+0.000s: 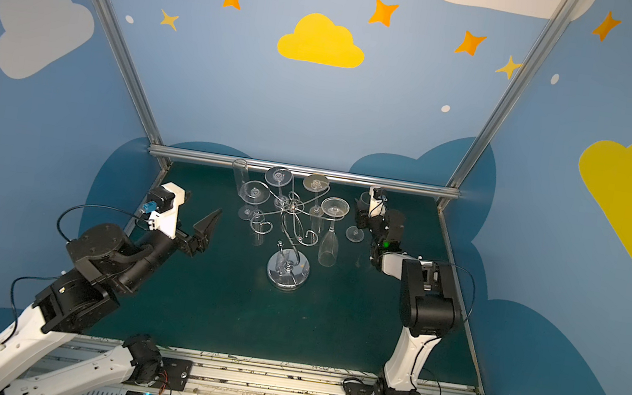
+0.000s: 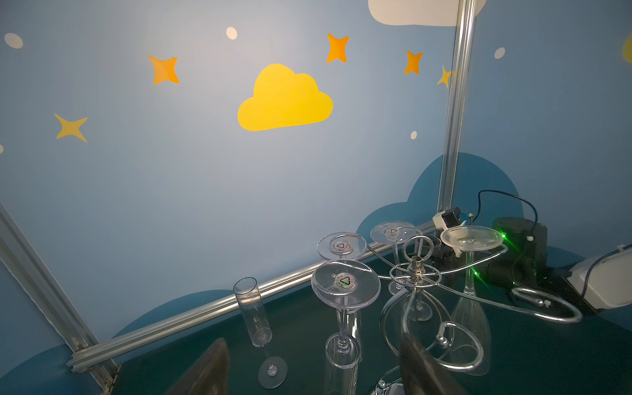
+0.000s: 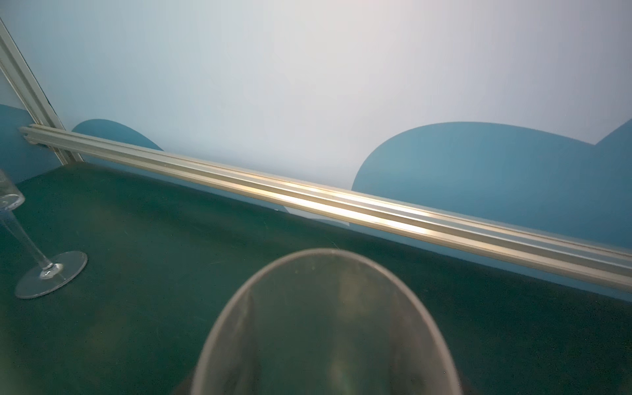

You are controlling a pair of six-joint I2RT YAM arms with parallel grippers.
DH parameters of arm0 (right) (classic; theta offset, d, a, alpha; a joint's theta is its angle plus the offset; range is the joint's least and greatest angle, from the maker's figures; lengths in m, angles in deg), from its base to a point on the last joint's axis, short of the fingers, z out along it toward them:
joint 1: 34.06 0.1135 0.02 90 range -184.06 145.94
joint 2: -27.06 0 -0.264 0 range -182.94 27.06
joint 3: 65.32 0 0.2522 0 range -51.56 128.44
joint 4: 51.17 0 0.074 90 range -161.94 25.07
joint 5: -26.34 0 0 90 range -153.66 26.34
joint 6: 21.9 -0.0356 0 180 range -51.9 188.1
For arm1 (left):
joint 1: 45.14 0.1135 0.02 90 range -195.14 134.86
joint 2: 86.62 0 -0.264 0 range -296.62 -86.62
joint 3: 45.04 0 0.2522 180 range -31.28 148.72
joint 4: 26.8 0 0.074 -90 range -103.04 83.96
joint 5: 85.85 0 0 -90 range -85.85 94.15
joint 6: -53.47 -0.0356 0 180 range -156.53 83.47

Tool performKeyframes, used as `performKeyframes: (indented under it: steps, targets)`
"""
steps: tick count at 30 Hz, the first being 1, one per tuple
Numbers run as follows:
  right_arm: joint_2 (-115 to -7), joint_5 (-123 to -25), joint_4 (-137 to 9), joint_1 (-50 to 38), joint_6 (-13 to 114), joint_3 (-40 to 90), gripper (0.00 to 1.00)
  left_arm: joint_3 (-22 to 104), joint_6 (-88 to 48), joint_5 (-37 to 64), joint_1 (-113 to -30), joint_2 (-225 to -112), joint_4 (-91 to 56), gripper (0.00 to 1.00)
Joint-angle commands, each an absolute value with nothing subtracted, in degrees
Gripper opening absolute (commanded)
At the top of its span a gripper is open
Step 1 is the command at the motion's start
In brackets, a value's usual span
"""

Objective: Take the wine glass off the wine glass rack

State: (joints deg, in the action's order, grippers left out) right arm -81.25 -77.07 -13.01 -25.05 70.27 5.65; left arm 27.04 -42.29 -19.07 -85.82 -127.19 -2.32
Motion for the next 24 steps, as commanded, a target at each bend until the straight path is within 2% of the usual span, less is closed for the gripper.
performKeyframes:
  steps: [1,13,15,19,24]
  targets:
    - [-81.9,-78.1,-9.1,-24.7,71.4,7.3,0.25,27.6,-40.8,-17.2,-85.0,-127.2,-2.4,0.77]
    - [-83.2,-78.7,-13.6,-24.6,73.7,6.8,0.31,27.9,-39.2,-15.2,-83.5,-127.9,-0.5,0.78]
    - [-83.1,-78.5,-14.2,-24.6,73.7,6.9,0.38,27.8,-38.9,-15.0,-83.3,-127.8,-0.3,0.78]
    - [-82.5,-78.7,-15.3,-24.6,73.7,7.1,0.68,27.7,-38.7,-14.8,-82.9,-127.4,0.0,0.78]
    - [-80.8,-78.5,-17.0,-24.6,73.8,7.3,0.82,27.5,-38.5,-14.7,-82.6,-126.7,0.6,0.78]
